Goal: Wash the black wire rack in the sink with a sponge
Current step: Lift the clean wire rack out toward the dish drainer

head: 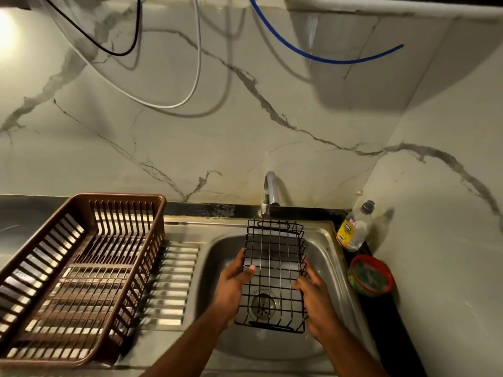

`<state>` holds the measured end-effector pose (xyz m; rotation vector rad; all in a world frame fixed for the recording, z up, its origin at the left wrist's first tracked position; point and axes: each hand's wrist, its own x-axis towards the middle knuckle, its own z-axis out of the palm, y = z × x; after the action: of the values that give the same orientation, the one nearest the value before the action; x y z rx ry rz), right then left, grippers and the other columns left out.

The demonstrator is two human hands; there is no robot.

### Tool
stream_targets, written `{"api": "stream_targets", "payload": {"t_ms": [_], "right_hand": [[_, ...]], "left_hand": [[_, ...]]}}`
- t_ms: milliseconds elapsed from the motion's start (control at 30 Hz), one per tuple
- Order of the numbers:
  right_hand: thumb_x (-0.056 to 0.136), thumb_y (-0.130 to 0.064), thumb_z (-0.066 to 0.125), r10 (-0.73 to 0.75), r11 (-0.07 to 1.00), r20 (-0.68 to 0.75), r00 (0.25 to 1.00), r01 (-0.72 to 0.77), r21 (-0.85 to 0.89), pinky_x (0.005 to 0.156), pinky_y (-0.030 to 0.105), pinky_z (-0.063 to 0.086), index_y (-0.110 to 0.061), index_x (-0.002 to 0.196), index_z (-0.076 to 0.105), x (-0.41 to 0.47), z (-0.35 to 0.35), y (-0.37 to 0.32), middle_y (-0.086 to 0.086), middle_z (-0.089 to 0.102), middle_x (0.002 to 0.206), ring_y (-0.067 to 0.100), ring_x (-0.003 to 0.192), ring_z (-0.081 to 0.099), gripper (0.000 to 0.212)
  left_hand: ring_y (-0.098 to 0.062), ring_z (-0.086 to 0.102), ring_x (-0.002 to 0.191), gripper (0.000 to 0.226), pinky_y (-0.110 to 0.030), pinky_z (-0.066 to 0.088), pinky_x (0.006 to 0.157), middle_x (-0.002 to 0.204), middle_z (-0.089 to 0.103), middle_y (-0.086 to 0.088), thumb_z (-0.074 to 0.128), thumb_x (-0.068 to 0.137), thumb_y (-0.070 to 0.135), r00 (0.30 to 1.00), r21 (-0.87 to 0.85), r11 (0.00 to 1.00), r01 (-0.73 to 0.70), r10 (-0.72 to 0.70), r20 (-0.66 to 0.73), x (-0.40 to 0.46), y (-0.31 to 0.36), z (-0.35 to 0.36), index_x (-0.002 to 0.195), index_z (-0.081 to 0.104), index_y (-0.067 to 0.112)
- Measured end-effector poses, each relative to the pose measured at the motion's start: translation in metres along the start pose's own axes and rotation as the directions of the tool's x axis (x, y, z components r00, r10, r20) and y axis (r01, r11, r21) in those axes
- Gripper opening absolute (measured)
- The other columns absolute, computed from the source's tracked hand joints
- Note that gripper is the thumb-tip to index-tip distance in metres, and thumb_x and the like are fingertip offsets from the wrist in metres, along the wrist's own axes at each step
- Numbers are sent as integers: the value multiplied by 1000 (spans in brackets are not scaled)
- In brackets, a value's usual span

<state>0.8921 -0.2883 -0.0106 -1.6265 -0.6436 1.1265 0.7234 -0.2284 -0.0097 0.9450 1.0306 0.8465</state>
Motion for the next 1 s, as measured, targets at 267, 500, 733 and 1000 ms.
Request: {"api": "stream_targets", "payload": {"t_ms": [267,500,733,1000], "right_hand": [[98,-9,52,15,1000,6,1000,-15,9,102,36,38,-39,153,31,2,4,3,4,30,162,25,126,55,66],[95,-6,55,19,999,159,987,-27,46,112,41,27,-35,157,24,-6,19,-11,-1,22,165,13,132,41,74],[91,-14,66,-35,998,300,953,16,64,119,53,19,-42,155,22,-14,52,-35,-1,16,166,23,148,27,83],[93,-28,65,-128,991,391,912,100,90,117,56,20,-46,155,17,-40,125,-83,0,15,167,29,148,24,81]], "left_hand": [[-15,39,136,64,-51,21,119,158,41,-2,65,94,24,1000,-3,1000,-7,7,-15,2,-2,-3,153,41,32],[-25,42,140,59,-54,23,122,152,50,-5,65,93,25,994,-28,1000,-12,9,-112,-9,12,-19,149,48,27],[-9,74,88,26,-27,59,75,98,79,2,56,100,10,980,-67,998,-1,-12,-201,-27,51,-54,122,68,18],[-30,55,129,44,-61,32,116,132,66,-6,77,83,34,961,41,996,-83,90,-261,-34,117,-126,125,69,26]]}}
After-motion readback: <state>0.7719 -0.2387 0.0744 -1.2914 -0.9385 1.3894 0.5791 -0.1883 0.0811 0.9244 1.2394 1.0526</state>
